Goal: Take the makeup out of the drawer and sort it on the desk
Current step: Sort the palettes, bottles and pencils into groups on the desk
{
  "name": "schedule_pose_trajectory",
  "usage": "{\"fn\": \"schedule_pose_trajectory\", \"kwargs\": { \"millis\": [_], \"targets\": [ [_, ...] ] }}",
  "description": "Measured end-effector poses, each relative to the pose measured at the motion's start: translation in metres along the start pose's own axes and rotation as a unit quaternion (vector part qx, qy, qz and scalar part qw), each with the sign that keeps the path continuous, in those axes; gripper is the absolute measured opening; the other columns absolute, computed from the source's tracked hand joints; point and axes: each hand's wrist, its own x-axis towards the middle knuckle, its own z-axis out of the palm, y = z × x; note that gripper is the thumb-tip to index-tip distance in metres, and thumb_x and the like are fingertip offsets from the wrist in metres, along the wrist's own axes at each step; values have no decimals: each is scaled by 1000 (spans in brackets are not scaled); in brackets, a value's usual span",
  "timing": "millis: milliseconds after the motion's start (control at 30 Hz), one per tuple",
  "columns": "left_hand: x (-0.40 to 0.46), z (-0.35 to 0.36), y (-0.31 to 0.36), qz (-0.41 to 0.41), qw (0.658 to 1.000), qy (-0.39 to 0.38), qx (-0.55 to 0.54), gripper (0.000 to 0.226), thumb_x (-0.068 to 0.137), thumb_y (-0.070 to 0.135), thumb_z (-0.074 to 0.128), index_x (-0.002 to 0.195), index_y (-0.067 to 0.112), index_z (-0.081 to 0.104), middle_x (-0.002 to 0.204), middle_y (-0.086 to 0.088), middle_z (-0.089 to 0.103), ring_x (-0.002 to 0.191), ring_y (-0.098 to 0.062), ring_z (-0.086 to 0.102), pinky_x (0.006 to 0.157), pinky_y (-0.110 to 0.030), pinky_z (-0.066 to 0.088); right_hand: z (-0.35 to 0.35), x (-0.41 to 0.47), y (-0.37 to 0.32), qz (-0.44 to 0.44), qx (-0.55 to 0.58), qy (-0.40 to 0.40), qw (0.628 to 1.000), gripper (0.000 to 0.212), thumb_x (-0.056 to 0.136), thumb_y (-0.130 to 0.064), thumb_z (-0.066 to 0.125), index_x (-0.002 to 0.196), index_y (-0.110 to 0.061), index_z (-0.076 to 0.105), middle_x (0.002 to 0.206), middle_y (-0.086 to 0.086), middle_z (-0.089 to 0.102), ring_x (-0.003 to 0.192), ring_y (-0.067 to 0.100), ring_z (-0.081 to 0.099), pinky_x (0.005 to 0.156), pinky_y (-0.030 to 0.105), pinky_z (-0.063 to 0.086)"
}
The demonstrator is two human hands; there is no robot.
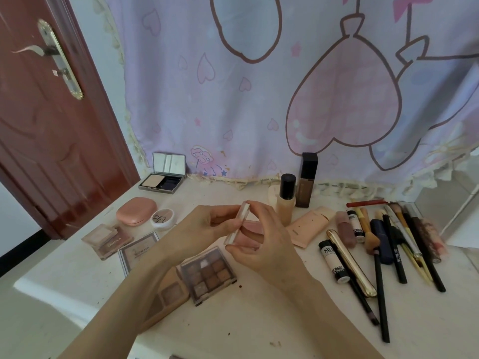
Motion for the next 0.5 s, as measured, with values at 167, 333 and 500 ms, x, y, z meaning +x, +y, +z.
{"fn": "schedule_pose_trajectory", "kwargs": {
  "millis": [167,333,500],
  "targets": [
    [5,-9,-4,-31,998,40,-21,25,91,4,51,112,14,60,103,-1,69,95,-11,64,84,-21,53,-1,-2,3,20,8,5,1000,69,72,-20,77,131,-15,41,120,-8,43,104,-27,38,80,-5,34],
    [10,-23,-4,-41,997,66,-2,23,91,2,50,109,12,58,102,-6,66,83,-1,66,81,-20,54,7,-1,3,67,86,-2,994,72,73,-19,77,131,-26,34,128,-11,42,112,-15,43,86,6,44],
    [35,-46,-1,-23,981,119,152,23,94,-3,44,113,-2,58,96,-8,66,85,-15,66,85,-29,53,26,14,9,124,43,-6,991,82,78,-27,71,141,-30,19,144,-11,35,130,7,38,107,27,37]
  ]
}}
